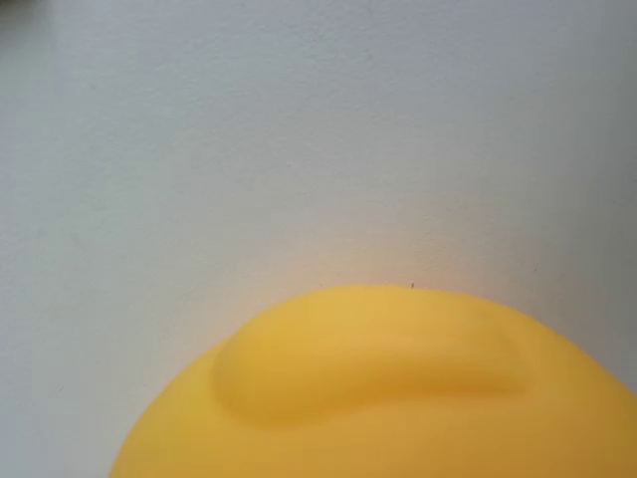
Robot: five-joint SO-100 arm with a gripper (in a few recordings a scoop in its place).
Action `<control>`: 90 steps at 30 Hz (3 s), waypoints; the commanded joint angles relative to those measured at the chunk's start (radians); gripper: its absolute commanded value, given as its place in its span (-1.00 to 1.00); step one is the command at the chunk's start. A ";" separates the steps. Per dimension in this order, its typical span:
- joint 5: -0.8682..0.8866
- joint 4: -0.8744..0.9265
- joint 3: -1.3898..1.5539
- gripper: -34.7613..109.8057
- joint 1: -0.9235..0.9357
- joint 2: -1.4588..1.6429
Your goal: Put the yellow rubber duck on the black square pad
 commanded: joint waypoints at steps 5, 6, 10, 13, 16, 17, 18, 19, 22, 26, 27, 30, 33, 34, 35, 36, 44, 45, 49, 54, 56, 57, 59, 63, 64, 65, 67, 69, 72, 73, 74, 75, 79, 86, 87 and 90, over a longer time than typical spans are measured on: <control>-0.011 0.005 0.009 -0.17 0.002 -0.005; -0.011 0.005 0.009 -0.17 0.002 -0.005; -0.009 0.005 0.009 -0.25 0.002 -0.005; -0.009 0.005 0.008 -0.36 0.002 -0.005; -0.009 0.005 0.002 -0.43 0.002 0.005; -0.009 0.005 -0.005 -0.43 0.002 0.006; -0.009 0.005 -0.006 -0.43 0.002 0.006; -0.009 0.005 -0.006 -0.43 0.002 0.008; -0.009 0.005 -0.009 -0.43 0.002 0.008; -0.008 0.011 -0.080 -0.43 0.002 0.009; -0.006 0.017 -0.115 -0.43 0.002 0.009; 0.029 0.021 -0.241 -0.43 0.002 0.009; 0.057 0.023 -0.356 -0.43 0.002 0.009; 0.058 0.025 -0.383 -0.43 0.003 0.009; 0.060 0.025 -0.407 -0.43 0.003 0.009; 0.060 0.025 -0.426 -0.43 0.005 0.009; 0.140 0.023 -0.548 -0.43 0.166 0.011; 0.141 0.023 -0.555 -0.43 0.198 0.011; 0.155 0.023 -0.558 -0.43 0.319 0.075; 0.164 0.035 -0.546 -0.43 0.469 0.183; 0.164 0.071 -0.546 -0.43 0.538 0.201; 0.164 0.092 -0.546 -0.43 0.574 0.207; 0.164 0.137 -0.546 -0.43 0.635 0.210; 0.158 0.216 -0.546 -0.43 0.755 0.212; 0.153 0.229 -0.546 -0.43 0.778 0.210; 0.152 0.235 -0.546 -0.43 0.795 0.210; 0.150 0.236 -0.545 -0.43 0.825 0.210; 0.150 0.238 -0.543 -0.43 0.850 0.199; 0.150 0.227 -0.492 -0.43 0.882 0.196; 0.150 0.221 -0.457 -0.43 0.887 0.195; 0.150 0.218 -0.417 -0.43 0.887 0.195; 0.150 0.216 -0.379 -0.43 0.887 0.195; 0.150 0.098 -0.255 -0.43 0.887 0.195; 0.150 -0.098 -0.040 -0.43 0.887 0.199; 0.150 -0.112 -0.028 -0.43 0.887 0.201; 0.150 -0.127 -0.008 -0.43 0.884 0.198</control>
